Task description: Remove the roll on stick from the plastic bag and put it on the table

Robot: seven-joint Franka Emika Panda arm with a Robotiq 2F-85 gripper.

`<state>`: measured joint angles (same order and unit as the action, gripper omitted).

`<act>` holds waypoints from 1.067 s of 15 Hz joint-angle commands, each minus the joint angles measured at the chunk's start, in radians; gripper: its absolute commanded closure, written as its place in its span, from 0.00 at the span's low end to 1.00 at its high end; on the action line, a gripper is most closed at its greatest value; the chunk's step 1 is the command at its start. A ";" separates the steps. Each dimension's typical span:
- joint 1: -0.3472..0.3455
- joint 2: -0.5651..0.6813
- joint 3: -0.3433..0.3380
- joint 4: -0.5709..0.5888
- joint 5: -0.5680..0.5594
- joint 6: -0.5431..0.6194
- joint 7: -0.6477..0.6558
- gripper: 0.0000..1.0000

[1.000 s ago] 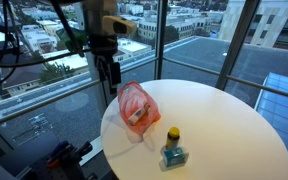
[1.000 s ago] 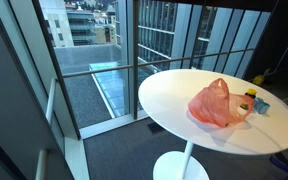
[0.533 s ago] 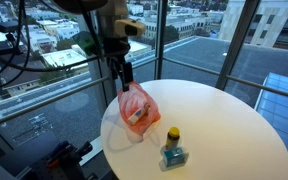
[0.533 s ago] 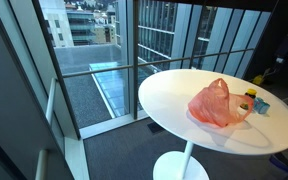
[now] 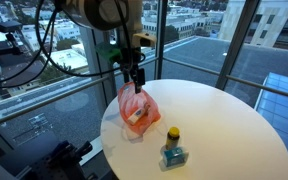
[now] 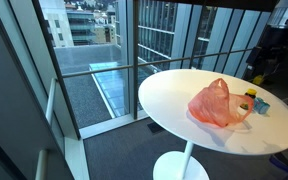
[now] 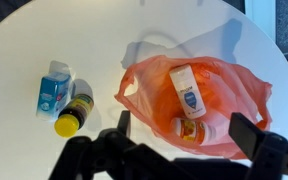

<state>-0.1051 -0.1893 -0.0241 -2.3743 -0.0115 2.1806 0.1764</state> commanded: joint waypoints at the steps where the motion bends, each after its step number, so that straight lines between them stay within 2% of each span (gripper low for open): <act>1: 0.014 0.106 0.001 0.062 -0.013 0.035 0.046 0.00; 10: 0.038 0.289 -0.010 0.117 -0.009 0.103 0.100 0.00; 13: 0.044 0.313 -0.012 0.136 0.013 0.069 0.081 0.00; 14: 0.045 0.296 -0.015 0.100 0.003 0.101 0.075 0.00; 16: 0.047 0.307 -0.015 0.107 0.004 0.098 0.075 0.00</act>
<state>-0.0717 0.1176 -0.0251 -2.2689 -0.0100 2.2813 0.2533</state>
